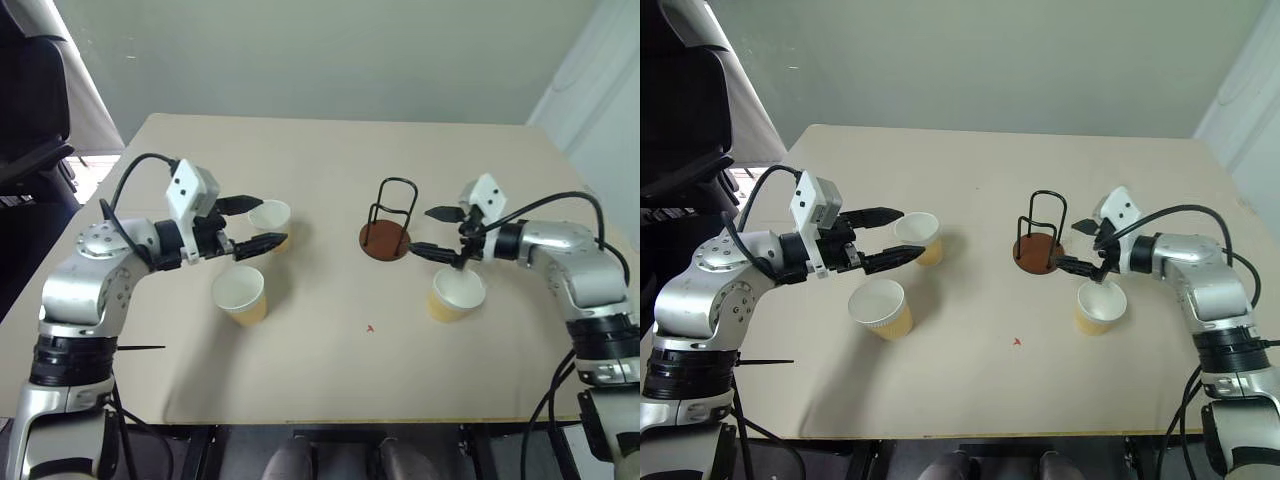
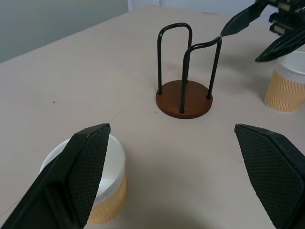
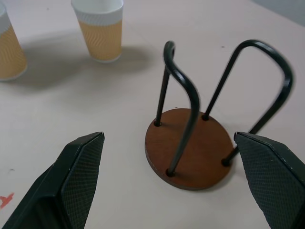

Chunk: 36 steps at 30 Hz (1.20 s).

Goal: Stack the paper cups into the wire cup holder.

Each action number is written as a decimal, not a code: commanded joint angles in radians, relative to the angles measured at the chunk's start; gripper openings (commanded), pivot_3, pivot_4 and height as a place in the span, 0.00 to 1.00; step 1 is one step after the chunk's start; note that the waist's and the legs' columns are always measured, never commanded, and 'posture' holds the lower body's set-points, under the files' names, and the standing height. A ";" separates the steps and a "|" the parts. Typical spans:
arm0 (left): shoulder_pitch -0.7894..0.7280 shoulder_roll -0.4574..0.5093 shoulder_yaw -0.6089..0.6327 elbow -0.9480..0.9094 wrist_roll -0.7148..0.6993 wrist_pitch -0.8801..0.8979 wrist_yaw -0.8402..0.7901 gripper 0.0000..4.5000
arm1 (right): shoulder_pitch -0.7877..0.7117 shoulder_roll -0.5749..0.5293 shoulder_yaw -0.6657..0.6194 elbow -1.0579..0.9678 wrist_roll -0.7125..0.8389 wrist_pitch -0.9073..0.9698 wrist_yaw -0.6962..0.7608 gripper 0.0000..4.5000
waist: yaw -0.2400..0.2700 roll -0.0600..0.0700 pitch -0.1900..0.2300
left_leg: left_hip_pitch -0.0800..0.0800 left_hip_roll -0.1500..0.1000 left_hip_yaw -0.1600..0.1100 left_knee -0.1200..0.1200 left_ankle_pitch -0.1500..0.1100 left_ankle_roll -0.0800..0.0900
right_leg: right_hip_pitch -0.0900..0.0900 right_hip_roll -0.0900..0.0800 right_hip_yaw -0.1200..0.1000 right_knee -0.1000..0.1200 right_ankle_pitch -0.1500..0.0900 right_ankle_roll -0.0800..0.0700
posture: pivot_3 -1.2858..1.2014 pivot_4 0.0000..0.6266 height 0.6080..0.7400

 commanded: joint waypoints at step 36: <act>-0.035 0.075 -0.016 0.008 -0.013 0.002 -0.140 1.00 | -0.124 0.111 0.006 0.083 -0.062 0.017 -0.041 0.01 | 0.000 0.000 0.000 | -0.002 0.000 0.000 -0.002 0.000 0.000 | -0.001 0.000 0.000 0.000 0.000 0.000 | 0.52 0.24 1.00</act>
